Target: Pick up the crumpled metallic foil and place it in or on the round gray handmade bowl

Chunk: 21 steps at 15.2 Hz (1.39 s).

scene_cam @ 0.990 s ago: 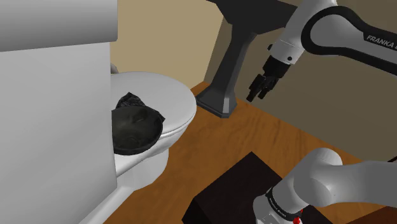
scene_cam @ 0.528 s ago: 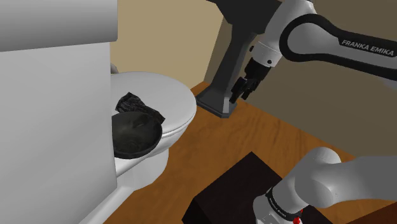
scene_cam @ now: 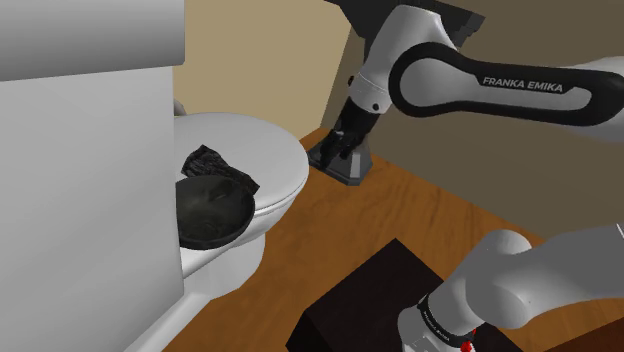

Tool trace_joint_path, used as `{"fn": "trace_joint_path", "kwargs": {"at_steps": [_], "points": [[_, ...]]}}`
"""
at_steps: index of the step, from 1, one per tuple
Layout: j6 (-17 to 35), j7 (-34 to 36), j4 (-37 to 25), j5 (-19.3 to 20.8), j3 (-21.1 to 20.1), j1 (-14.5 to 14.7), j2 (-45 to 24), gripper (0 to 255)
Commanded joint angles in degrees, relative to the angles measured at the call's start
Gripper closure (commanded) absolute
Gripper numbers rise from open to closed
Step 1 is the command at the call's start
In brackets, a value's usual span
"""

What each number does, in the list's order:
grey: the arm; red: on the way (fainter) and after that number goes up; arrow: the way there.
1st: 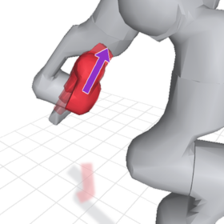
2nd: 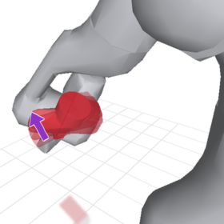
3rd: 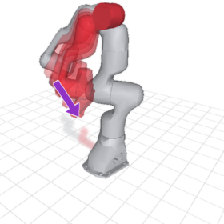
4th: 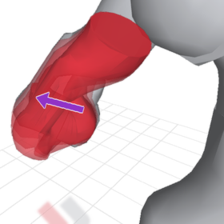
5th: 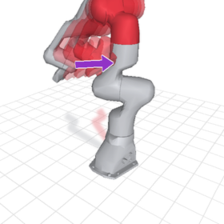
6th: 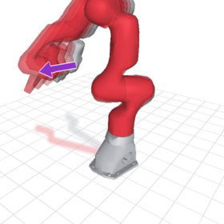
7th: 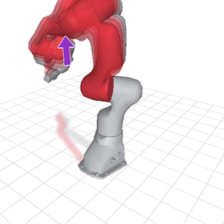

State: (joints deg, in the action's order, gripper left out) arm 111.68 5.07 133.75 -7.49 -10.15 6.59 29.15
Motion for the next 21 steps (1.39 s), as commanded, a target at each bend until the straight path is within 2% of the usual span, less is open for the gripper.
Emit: {"fn": "trace_joint_path", "kwargs": {"at_steps": [1,7,13,21], "points": [[3.1,0.7,-1.2,0.3,-1.8,0.6,-3.5,0],[10.2,4.0,-6.4,3.0,-7.0,2.0,-13.6,0],[15.2,8.7,-13.4,8.9,-11.6,3.3,-24.4,0],[20.6,10.0,-11.3,10.8,-11.7,3.3,-27.9,0]]}}
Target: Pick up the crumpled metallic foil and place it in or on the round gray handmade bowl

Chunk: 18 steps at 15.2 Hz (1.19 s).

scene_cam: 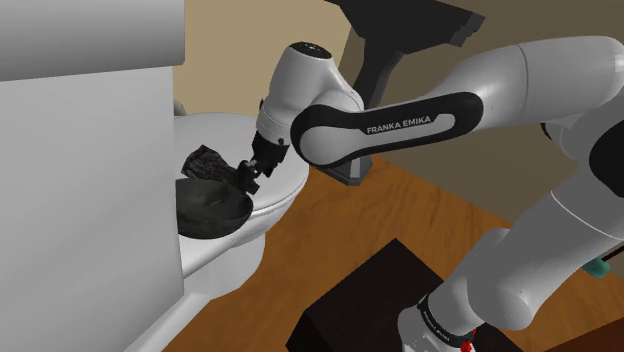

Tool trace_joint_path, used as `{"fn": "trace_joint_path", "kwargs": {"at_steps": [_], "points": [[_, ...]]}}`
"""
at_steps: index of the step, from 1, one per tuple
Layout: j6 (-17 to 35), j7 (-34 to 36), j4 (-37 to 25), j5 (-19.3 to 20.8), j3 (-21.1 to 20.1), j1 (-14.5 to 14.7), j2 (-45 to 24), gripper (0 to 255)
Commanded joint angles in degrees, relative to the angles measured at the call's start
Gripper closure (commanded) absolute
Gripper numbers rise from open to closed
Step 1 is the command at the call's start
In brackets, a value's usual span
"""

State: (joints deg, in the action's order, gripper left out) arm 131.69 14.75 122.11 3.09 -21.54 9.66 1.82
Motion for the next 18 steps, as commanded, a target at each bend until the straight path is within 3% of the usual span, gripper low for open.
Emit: {"fn": "trace_joint_path", "kwargs": {"at_steps": [1,7,8,18], "points": [[0.5,0.3,0.4,0.2,-0.3,0.3,-0.5,0],[0.5,0.3,0.4,0.2,-0.2,0.3,-0.5,0],[0.5,0.3,0.3,0.2,-0.2,0.3,-0.6,255],[-0.2,0.1,-0.1,0.0,-0.2,0.3,-0.2,255]]}}
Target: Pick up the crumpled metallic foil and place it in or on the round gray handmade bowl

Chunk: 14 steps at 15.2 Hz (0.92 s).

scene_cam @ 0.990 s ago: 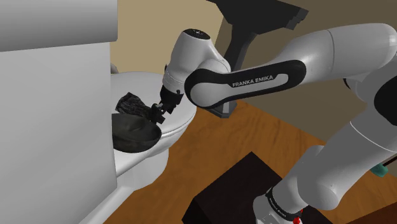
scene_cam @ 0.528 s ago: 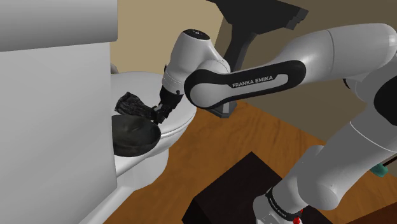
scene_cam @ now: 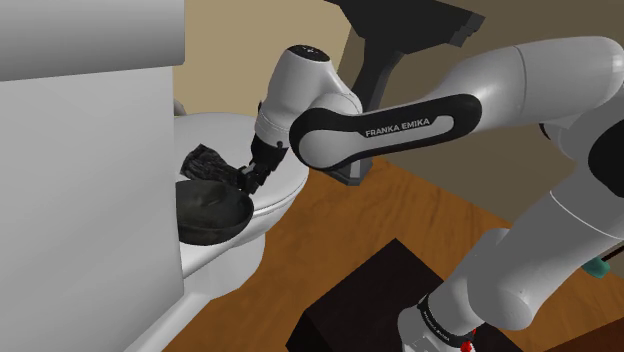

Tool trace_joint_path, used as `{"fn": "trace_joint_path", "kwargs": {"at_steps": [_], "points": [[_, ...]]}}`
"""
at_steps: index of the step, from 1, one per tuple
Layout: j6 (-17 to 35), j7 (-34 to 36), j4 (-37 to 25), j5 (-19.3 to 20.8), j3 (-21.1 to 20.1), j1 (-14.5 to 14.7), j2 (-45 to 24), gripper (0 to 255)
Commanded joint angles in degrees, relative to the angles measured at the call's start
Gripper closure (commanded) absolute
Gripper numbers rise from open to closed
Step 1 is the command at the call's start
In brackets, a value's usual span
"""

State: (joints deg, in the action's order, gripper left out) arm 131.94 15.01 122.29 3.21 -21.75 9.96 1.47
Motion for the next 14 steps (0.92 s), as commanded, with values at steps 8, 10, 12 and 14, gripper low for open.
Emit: {"fn": "trace_joint_path", "kwargs": {"at_steps": [8,10,12,14], "points": [[-6.4,-1.2,-4.3,-1.4,0.2,0.0,2.3,255],[-7.9,-1.4,-5.4,-1.6,0.2,0.0,2.7,255],[-9.5,-1.6,-6.6,-1.8,0.3,0.0,3.0,255],[-11.0,-1.7,-7.9,-1.9,0.3,-0.1,3.3,255]]}}
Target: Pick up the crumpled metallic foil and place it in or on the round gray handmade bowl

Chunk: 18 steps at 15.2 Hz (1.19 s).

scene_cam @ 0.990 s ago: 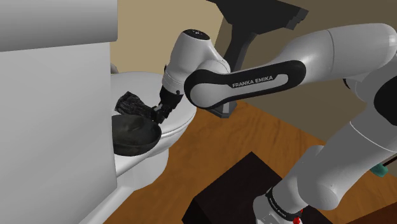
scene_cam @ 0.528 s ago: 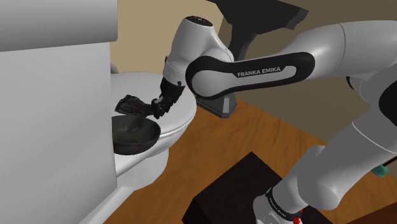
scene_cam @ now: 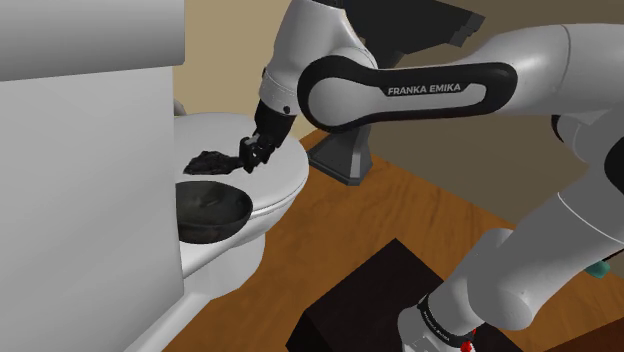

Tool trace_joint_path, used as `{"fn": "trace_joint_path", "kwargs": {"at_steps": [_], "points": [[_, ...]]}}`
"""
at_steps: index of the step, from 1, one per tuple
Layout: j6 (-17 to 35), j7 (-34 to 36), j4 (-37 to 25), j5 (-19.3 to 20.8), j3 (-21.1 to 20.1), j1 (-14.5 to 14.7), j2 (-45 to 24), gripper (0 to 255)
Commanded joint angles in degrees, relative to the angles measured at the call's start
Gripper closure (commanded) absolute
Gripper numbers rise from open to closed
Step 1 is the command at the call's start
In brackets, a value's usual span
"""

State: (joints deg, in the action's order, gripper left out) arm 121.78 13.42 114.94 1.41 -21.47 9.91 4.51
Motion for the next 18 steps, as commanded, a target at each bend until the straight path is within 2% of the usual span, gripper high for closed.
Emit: {"fn": "trace_joint_path", "kwargs": {"at_steps": [1,16,18], "points": [[-1.6,-0.2,-1.2,-0.2,0.1,0.0,0.4,255],[-12.8,-0.8,-12.1,-0.5,0.3,-0.1,0.8,255],[-12.9,1.3,-10.3,-0.9,-0.9,0.9,2.6,255]]}}
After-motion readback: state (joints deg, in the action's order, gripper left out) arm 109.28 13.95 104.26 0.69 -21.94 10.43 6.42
